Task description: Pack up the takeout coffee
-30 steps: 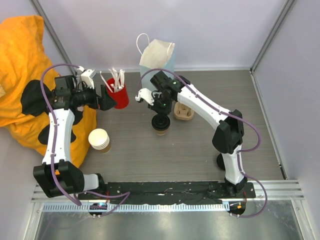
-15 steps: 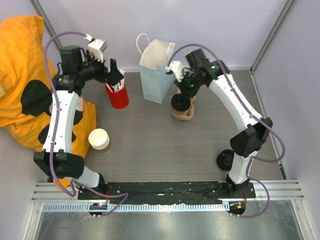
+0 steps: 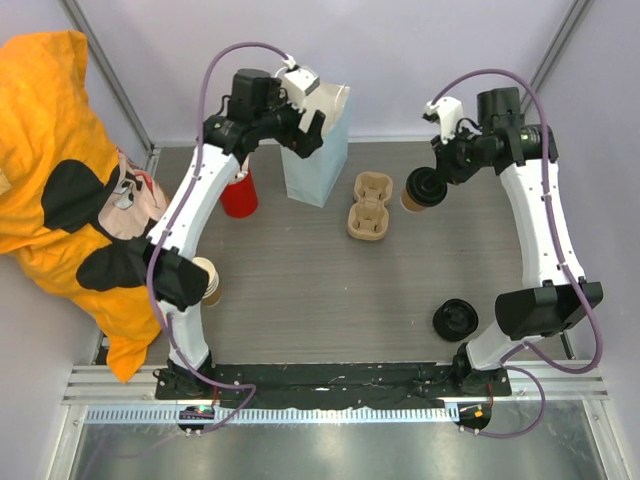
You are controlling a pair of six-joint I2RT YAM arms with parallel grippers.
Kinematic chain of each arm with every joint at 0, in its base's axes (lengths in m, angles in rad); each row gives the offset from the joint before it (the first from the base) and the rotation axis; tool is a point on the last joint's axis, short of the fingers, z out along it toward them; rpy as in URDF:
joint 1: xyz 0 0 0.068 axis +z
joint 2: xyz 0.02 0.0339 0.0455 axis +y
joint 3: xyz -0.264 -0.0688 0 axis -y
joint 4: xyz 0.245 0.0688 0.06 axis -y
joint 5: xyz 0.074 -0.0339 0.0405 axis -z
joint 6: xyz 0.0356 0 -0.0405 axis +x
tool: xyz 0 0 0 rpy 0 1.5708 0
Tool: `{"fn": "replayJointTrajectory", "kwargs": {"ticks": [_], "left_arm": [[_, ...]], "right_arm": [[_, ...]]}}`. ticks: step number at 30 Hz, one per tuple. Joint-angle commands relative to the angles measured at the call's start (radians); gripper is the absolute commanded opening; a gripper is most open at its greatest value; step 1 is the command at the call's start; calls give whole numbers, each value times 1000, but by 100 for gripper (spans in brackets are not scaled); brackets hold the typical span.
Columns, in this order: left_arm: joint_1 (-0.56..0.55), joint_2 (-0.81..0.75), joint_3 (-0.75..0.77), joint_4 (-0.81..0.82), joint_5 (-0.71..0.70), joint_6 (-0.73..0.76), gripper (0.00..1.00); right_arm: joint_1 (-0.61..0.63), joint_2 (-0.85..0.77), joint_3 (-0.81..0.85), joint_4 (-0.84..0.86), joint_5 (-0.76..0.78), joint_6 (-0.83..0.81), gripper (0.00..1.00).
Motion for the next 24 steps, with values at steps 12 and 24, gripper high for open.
{"fn": "replayJointTrajectory", "kwargs": {"ticks": [12, 24], "left_arm": [[-85, 149, 142, 58, -98, 167, 79], [-85, 178, 116, 46, -129, 175, 73]], "right_arm": [[-115, -104, -61, 48, -95, 21, 1], [-130, -145, -55, 57, -111, 31, 1]]}}
